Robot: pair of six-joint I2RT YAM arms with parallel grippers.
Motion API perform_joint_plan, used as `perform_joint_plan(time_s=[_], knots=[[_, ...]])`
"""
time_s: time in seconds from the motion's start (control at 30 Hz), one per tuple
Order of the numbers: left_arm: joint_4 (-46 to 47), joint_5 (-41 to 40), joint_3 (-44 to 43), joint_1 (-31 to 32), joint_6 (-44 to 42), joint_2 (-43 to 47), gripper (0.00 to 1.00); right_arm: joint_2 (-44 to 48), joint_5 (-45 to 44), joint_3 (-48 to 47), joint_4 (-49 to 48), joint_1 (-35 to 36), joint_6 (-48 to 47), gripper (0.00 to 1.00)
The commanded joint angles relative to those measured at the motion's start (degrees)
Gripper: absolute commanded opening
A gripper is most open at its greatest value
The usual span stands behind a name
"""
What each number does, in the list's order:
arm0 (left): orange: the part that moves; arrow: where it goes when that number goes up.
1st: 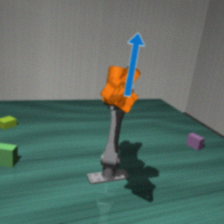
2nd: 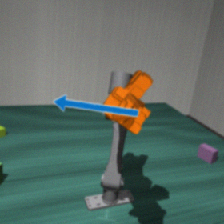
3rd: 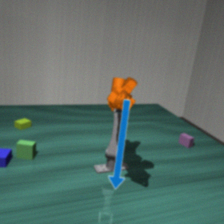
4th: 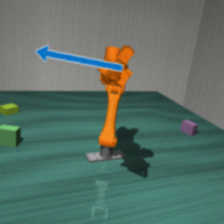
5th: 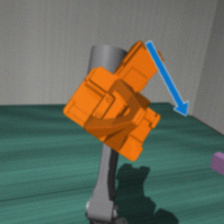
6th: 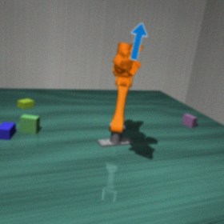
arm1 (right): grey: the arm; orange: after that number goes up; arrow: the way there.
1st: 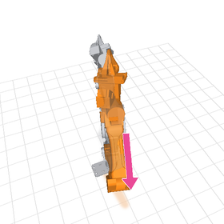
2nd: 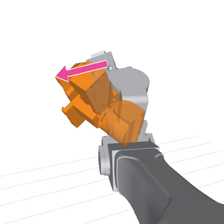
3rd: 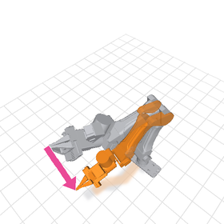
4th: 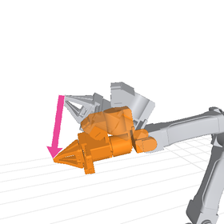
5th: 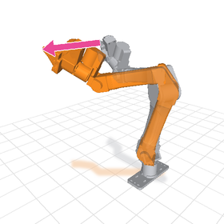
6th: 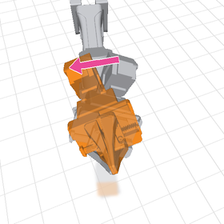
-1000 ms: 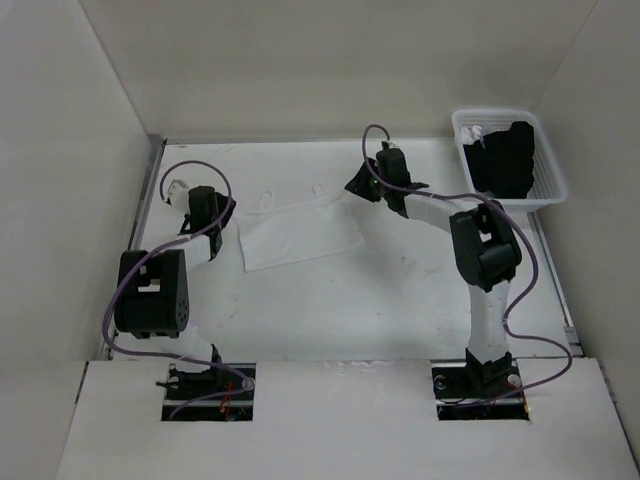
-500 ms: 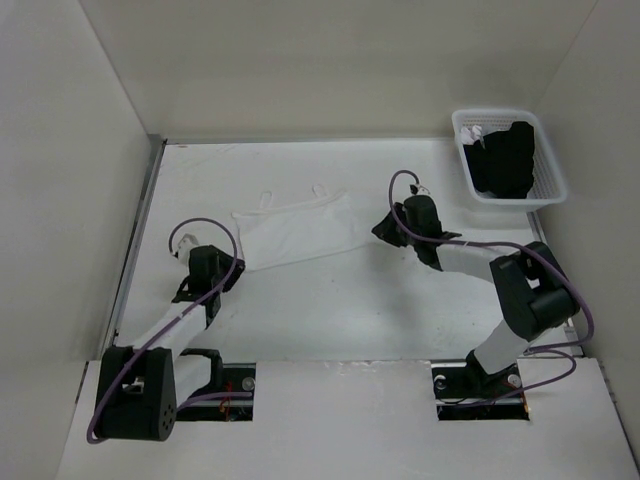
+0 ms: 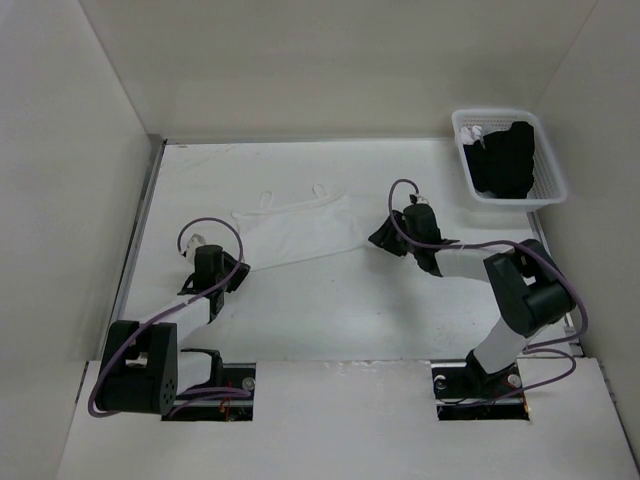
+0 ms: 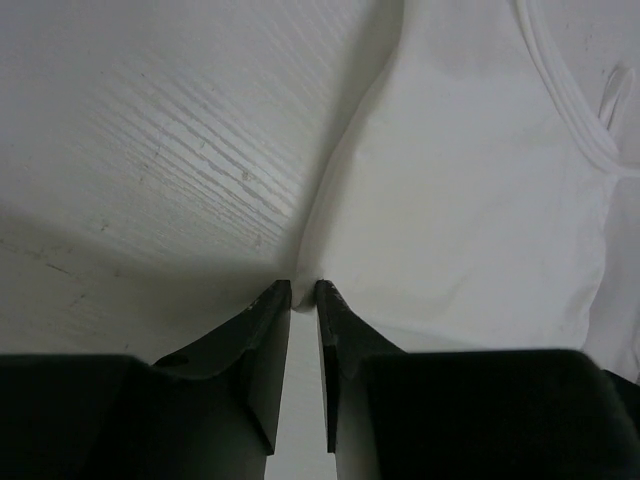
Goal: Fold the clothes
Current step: Fold the tank top
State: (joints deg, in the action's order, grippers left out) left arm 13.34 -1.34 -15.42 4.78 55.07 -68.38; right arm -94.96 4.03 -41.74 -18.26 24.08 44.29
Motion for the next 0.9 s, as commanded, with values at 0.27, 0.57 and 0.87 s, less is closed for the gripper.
perform_joint_plan(time_s=[0.27,0.57,0.87], knots=[[-1.2,-0.4,-0.4,-0.9,-0.8,-1.3,0.08,-5.1,5.7,-2.1,-5.3,1.7,2.8,0.4],[-0.5,-0.3,0.0,-1.0,-0.8,-1.0,0.06,-8.1,4.5,-3.0,-7.1,1.7,6.2,0.29],[0.3,-0.2,-0.4,-1.1,-0.8,0.1,0.03,-8.9,1.0,-4.0,-7.6,1.7,7.4,0.05]])
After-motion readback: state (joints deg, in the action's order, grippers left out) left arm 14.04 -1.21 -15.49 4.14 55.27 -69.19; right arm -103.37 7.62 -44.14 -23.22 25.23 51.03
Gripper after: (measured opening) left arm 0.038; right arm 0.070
